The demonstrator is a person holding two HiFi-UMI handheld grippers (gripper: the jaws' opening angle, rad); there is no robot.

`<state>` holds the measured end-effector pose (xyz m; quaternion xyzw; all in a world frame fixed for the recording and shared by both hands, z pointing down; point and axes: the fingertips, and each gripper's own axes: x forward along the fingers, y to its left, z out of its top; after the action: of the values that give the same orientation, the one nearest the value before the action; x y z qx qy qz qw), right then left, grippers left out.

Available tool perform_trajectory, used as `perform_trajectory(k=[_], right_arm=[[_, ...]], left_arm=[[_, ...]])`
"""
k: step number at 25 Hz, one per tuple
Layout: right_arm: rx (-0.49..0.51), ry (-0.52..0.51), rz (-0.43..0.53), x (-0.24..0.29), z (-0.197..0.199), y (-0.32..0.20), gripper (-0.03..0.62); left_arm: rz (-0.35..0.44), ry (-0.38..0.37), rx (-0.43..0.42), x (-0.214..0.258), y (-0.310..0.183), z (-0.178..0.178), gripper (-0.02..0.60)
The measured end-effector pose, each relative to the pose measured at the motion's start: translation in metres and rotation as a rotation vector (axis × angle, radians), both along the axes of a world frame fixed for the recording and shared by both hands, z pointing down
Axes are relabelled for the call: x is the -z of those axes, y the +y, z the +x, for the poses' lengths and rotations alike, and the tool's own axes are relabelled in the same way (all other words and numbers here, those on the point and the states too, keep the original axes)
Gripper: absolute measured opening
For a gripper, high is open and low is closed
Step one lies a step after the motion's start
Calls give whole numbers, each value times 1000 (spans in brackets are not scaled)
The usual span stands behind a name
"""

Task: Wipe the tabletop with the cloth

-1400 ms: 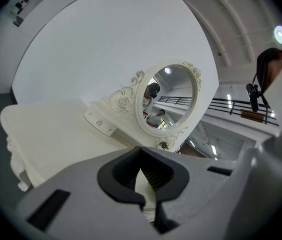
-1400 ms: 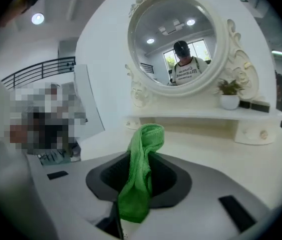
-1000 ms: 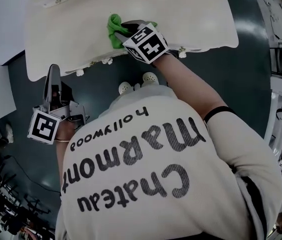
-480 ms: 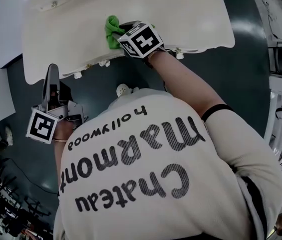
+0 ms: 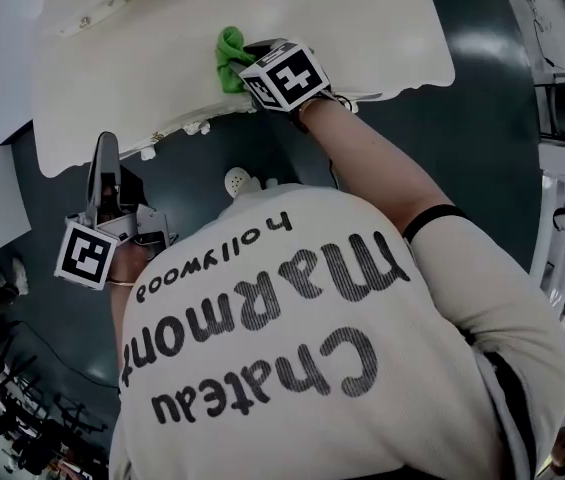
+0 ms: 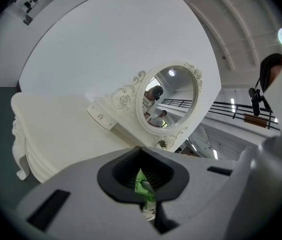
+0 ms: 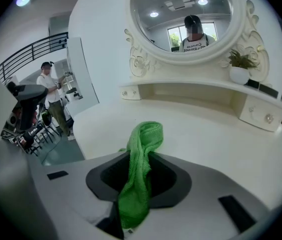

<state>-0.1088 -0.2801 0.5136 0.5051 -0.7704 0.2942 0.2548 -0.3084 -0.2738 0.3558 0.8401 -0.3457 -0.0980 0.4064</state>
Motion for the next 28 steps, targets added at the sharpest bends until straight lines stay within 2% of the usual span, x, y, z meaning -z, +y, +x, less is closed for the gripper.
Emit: perform_trajectory(k=[9, 13, 18, 28], right_arm=[[-66, 8, 6, -2, 24, 2, 112], [-111, 11, 5, -5, 50, 14, 112], [-154, 19, 20, -1, 98, 44, 112], [-238, 33, 26, 1, 132, 62, 112]], left_arm=[[-13, -5, -15, -3, 2, 3, 8], [-15, -9, -26, -4, 11, 14, 8], [-5, -10, -44, 1, 40, 49, 8], [-6, -2, -64, 0, 51, 54, 8]])
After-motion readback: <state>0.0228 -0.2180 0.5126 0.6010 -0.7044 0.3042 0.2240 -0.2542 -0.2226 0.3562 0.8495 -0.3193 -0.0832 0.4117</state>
